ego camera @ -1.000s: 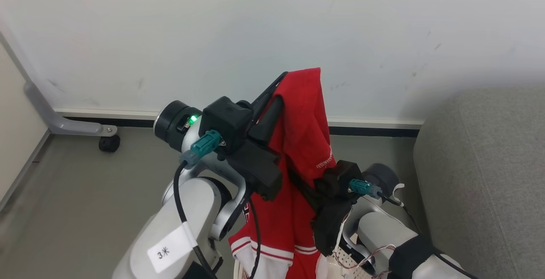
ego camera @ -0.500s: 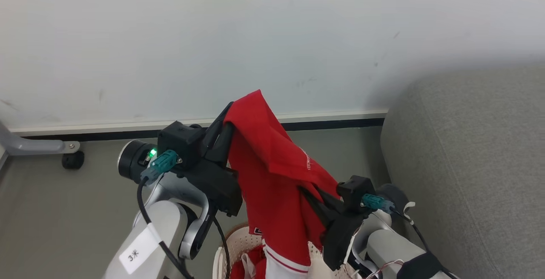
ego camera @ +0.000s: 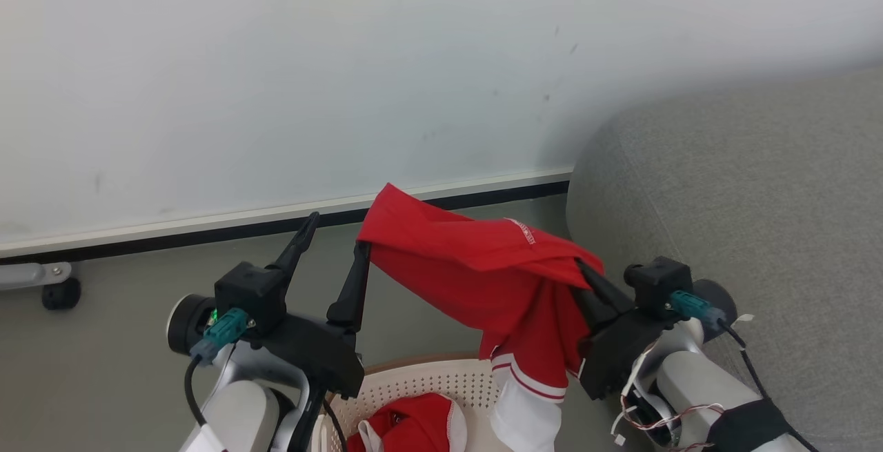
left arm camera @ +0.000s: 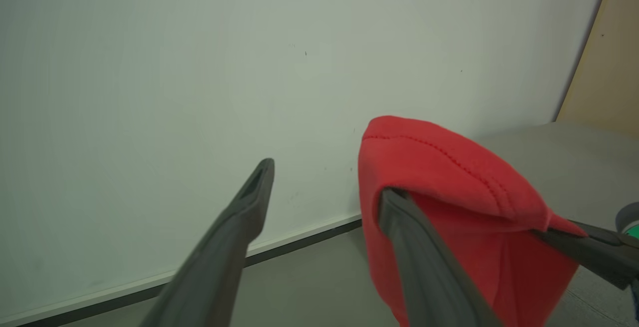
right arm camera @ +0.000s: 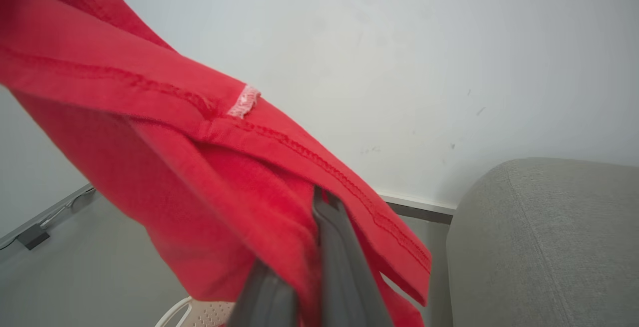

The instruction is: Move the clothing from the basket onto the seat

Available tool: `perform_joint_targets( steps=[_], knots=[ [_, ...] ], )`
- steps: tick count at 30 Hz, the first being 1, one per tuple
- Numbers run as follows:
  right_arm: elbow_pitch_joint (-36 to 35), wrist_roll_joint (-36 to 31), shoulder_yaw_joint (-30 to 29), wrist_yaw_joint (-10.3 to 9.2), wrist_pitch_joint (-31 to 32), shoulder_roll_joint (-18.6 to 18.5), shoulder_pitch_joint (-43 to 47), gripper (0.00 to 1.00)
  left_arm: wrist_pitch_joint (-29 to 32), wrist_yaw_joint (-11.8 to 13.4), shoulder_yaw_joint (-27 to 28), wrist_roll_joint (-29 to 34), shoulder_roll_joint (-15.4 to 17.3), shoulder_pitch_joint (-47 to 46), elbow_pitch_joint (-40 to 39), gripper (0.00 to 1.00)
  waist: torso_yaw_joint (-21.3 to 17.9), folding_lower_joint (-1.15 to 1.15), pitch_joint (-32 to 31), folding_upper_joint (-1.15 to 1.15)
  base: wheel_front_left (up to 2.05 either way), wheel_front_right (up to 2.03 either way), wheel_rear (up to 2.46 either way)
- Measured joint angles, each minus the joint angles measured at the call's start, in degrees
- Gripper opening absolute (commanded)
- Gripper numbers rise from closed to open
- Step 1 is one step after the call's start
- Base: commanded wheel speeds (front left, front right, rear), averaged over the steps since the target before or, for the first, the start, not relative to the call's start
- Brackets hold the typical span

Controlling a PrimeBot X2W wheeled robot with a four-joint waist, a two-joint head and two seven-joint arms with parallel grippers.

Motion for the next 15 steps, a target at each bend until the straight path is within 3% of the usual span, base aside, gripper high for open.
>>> perform_joint_targets(
  steps=[15],
  knots=[
    [-10.24, -2.11, -7.19, -5.05, 0.00, -10.33, 4.54, 0.00, -3.79, -1.20, 0.23, -1.43, 1.49, 5.49, -0.18, 1.00, -6.44, 0.00, 0.29, 0.00, 0.00, 0.00, 0.00]
  ],
)
